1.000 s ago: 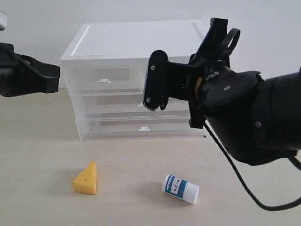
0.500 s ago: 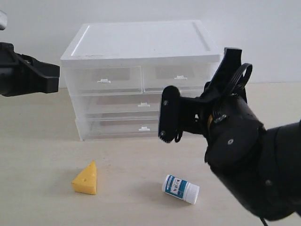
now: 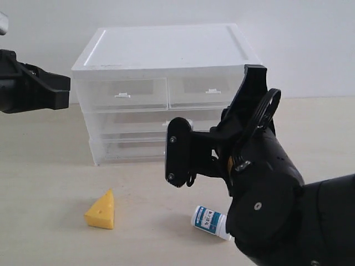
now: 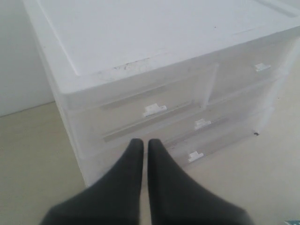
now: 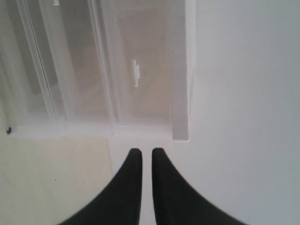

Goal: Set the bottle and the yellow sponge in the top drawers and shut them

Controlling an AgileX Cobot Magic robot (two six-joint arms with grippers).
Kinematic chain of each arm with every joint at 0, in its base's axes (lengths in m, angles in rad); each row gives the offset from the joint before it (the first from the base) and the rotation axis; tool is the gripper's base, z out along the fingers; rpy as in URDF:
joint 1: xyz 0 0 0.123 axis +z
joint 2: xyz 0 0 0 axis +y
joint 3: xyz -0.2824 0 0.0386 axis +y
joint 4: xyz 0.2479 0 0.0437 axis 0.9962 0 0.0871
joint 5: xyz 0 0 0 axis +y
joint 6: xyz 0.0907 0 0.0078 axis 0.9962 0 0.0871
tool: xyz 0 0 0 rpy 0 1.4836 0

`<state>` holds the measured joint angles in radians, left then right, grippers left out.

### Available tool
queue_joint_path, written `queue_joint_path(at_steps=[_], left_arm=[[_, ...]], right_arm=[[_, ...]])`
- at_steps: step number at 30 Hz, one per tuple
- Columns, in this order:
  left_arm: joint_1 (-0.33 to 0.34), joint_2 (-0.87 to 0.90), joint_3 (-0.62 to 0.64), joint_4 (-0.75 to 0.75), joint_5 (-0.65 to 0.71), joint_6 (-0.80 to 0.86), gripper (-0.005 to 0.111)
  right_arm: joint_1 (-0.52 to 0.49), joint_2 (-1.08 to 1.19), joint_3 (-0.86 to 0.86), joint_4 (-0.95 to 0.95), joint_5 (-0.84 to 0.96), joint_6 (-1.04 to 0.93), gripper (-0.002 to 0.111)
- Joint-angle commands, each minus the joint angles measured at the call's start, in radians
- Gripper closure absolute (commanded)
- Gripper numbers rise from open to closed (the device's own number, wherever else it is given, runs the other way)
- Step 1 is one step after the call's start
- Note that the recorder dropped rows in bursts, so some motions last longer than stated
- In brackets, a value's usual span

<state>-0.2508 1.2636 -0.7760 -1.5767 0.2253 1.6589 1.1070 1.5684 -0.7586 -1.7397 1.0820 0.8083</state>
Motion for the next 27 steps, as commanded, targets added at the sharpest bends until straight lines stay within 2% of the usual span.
queue_joint_path(at_steps=[1, 12, 15, 21, 23, 27], left_arm=[[-0.003, 0.002, -0.003, 0.003, 0.004, -0.009, 0.103], [-0.003, 0.002, -0.003, 0.003, 0.004, -0.009, 0.103], [-0.003, 0.002, -0.003, 0.003, 0.004, -0.009, 0.103], [-0.003, 0.002, -0.003, 0.003, 0.004, -0.009, 0.103], [-0.003, 0.002, -0.003, 0.003, 0.004, -0.009, 0.103], [-0.003, 0.002, -0.003, 0.003, 0.004, -0.009, 0.103]], right_arm=[[-0.001, -0.012, -0.001, -0.005, 0.033, 0.04, 0.104], [-0.021, -0.032, -0.01, -0.005, 0.047, 0.063, 0.104], [-0.021, -0.055, -0.03, -0.005, 0.019, -0.019, 0.104], [-0.021, -0.15, -0.099, 0.006, -0.16, -0.247, 0.104], [-0.021, -0.166, -0.136, 0.058, -0.151, -0.249, 0.104], [-0.015, -0.193, -0.179, 0.048, -0.122, -0.079, 0.104]])
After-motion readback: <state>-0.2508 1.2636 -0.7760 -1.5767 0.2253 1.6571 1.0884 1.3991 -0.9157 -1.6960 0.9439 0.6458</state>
